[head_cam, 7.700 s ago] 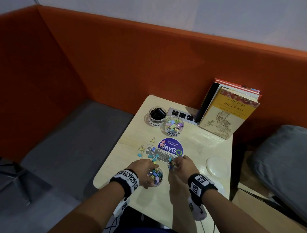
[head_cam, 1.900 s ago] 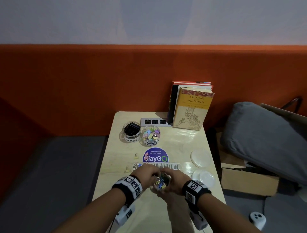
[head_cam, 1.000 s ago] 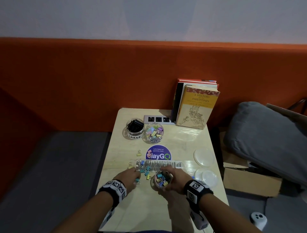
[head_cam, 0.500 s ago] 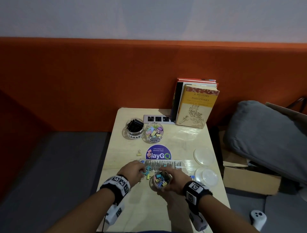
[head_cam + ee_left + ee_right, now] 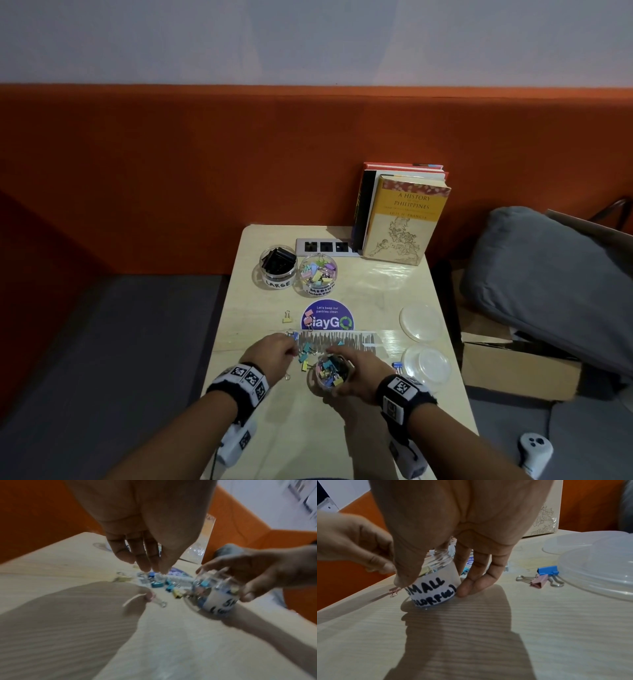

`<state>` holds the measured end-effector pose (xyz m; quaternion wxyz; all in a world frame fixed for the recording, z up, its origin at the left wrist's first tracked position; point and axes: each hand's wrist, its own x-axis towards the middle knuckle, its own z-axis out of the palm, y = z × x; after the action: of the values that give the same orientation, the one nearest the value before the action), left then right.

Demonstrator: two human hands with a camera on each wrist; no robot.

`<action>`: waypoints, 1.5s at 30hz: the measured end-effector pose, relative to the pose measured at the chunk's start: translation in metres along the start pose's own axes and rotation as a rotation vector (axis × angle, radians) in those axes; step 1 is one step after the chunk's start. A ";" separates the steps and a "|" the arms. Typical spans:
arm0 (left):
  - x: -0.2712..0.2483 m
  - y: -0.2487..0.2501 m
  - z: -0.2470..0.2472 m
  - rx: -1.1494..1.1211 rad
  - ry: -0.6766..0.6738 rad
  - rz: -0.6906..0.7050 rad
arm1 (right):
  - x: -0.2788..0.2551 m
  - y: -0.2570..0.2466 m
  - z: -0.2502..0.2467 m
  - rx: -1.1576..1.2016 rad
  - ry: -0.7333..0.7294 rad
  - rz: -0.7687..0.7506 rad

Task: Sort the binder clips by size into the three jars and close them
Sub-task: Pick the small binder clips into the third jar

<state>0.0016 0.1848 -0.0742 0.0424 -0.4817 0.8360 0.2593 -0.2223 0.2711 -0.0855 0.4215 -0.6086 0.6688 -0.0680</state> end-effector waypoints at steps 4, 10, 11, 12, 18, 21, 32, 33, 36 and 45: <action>-0.013 -0.030 0.009 0.142 -0.157 -0.047 | 0.000 0.000 0.000 0.004 -0.004 -0.004; -0.024 -0.035 0.020 0.175 -0.173 -0.041 | 0.002 0.000 0.000 0.011 -0.004 -0.004; -0.024 -0.033 0.021 0.167 -0.165 -0.032 | 0.002 0.000 0.000 0.011 -0.004 -0.002; -0.023 -0.030 0.021 0.174 -0.166 -0.011 | 0.002 -0.001 0.001 0.012 -0.006 0.002; -0.019 -0.014 0.023 0.395 -0.221 0.055 | 0.002 0.000 0.001 0.003 -0.012 0.001; -0.022 -0.011 0.017 0.360 -0.164 0.019 | 0.002 0.001 0.002 0.008 -0.008 0.002; -0.009 0.044 -0.002 0.120 -0.067 0.213 | -0.001 -0.007 0.005 0.032 -0.028 -0.035; -0.008 0.046 0.000 0.104 -0.085 0.214 | -0.001 -0.007 0.005 0.034 -0.024 -0.047; -0.006 0.049 0.007 0.100 -0.118 0.206 | -0.008 -0.008 0.005 0.060 0.010 -0.108; 0.003 0.049 0.016 0.141 -0.170 0.146 | -0.029 0.030 -0.028 -0.211 0.336 0.177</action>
<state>-0.0434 0.2100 -0.0696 0.1282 -0.3917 0.8784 0.2421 -0.2657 0.2923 -0.0723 0.2421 -0.5683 0.7841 -0.0608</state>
